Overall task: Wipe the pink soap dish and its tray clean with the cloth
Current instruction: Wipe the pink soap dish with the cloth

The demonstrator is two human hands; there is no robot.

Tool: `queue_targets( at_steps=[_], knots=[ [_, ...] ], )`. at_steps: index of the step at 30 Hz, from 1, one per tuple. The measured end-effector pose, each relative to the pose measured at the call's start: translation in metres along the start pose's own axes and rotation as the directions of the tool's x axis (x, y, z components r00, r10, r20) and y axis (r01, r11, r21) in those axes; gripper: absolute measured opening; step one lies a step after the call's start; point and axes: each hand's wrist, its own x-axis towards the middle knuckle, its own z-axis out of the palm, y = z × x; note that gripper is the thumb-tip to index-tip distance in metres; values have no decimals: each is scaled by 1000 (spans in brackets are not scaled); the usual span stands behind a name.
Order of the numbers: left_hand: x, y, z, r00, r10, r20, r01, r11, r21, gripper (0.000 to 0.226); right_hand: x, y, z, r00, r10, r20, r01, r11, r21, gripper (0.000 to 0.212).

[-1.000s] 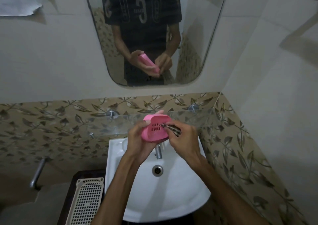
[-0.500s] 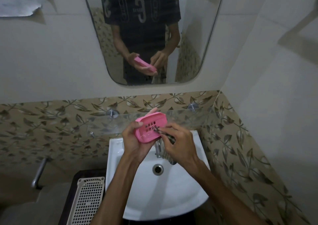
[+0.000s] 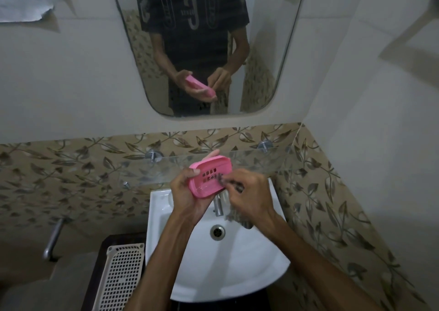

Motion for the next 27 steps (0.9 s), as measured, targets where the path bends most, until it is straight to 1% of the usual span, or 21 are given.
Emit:
queue_targets(
  at_steps=[2, 3, 5, 7, 10, 11, 14, 15, 16, 18, 19, 20, 22, 23, 24, 27],
  knots=[
    [1, -1, 2, 1000, 6, 23, -6, 1000, 11, 97, 3, 1, -2, 996, 11, -83, -14, 1000, -28, 18],
    [2, -1, 4, 1000, 10, 23, -11, 1000, 18, 98, 1, -1, -1, 995, 29, -98, -31, 999, -17, 18],
    [1, -1, 5, 1000, 10, 4, -10, 1000, 27, 101, -7, -7, 4, 997, 47, -58, -45, 999, 29, 19],
    [1, -3, 4, 1000, 3, -2, -3, 1000, 18, 102, -5, -8, 1, 999, 11, -30, -11, 1000, 13, 19],
    [2, -2, 8, 999, 13, 29, -14, 999, 53, 99, 6, -1, -8, 990, -48, -135, 37, 996, -82, 20],
    [3, -1, 10, 999, 13, 40, -15, 998, 66, 99, 5, -2, -9, 989, -57, -137, 44, 995, -94, 20],
    [3, 1, 8, 1000, -2, 27, -1, 994, 113, 99, -8, -7, -8, 998, -57, -13, 56, 997, -53, 23],
    [3, -1, 6, 1000, -9, 19, 7, 994, 108, 97, -6, -6, -11, 997, -76, 5, 76, 995, -66, 24],
    [3, -3, 6, 1000, -12, 21, 10, 996, 90, 94, -1, -4, -14, 995, -102, -9, 101, 991, -91, 24],
    [5, -6, 8, 999, -6, 32, 4, 998, 58, 86, 12, 0, -22, 985, -143, -96, 128, 981, -143, 26],
    [6, -6, 9, 1000, 0, 31, -1, 999, 44, 83, 14, -2, -23, 985, -123, -118, 106, 984, -146, 26],
    [7, -6, 9, 999, 7, 32, -8, 1000, 26, 81, 12, -5, -20, 990, -79, -117, 66, 991, -114, 26],
    [9, -5, 7, 999, 13, 41, -12, 1000, -25, 85, 1, -10, -12, 998, 23, -51, -22, 1000, 11, 25],
    [9, -5, 6, 999, 8, 49, -6, 999, -47, 89, -4, -10, -9, 999, 48, -15, -47, 997, 66, 25],
    [8, -5, 5, 998, 5, 58, -1, 998, -66, 91, -4, -10, -7, 998, 59, -13, -58, 995, 87, 24],
    [8, -9, 8, 997, 12, 73, -6, 996, -85, 89, 2, -7, -6, 986, 103, -133, -98, 994, 41, 22]
  ],
)
